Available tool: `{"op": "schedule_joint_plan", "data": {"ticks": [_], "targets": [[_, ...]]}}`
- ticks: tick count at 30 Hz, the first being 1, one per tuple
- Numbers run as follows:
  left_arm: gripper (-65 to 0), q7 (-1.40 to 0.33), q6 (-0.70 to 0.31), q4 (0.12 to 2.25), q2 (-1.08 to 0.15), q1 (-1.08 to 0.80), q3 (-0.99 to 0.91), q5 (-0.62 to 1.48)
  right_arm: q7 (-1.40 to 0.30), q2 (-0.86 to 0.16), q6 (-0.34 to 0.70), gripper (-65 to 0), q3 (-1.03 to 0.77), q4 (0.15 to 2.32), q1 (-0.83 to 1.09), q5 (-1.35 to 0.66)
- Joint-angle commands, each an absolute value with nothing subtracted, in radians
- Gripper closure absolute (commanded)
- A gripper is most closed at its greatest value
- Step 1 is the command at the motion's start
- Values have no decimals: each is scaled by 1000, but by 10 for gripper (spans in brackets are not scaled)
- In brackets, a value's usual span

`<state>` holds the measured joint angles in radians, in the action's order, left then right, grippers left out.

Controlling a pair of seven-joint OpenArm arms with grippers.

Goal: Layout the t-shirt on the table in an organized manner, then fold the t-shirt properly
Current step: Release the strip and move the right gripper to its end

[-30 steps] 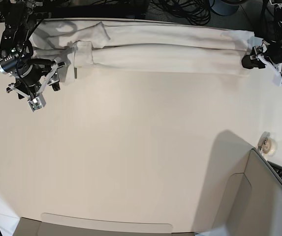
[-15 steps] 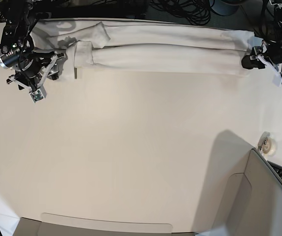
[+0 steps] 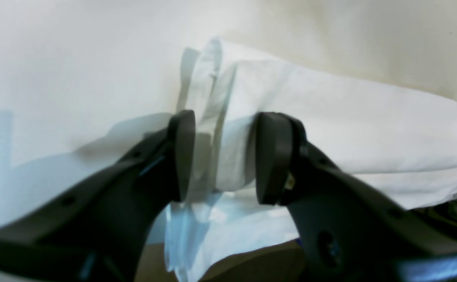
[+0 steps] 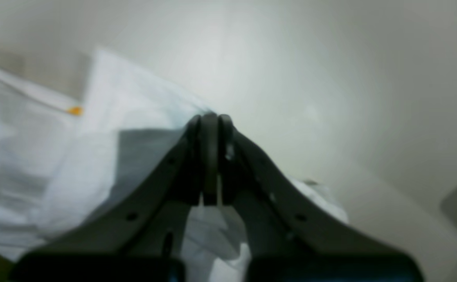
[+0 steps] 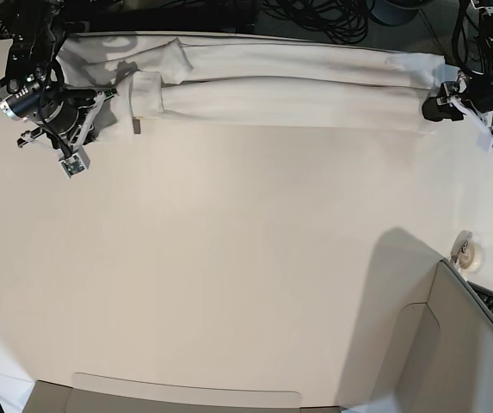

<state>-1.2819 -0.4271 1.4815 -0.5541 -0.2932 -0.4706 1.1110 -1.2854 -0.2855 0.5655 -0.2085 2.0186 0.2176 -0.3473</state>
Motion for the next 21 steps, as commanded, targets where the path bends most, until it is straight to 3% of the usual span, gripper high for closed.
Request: {"op": "schedule_joint_plan", "data": {"ticks": [1, 13, 21], "targets": [[-237, -1273, -427, 1492, -576, -288, -479, 1125, -1274, -302, 568, 0, -199, 2041, 231, -361], [-237, -1273, -427, 1492, -562, -286, -478, 1125, -1236, -366, 568, 0, -168, 2049, 401, -638], [-237, -1264, -427, 1492, -562, -286, -424, 1125, -1201, -426, 567, 0, -173, 2055, 472, -662]]}}
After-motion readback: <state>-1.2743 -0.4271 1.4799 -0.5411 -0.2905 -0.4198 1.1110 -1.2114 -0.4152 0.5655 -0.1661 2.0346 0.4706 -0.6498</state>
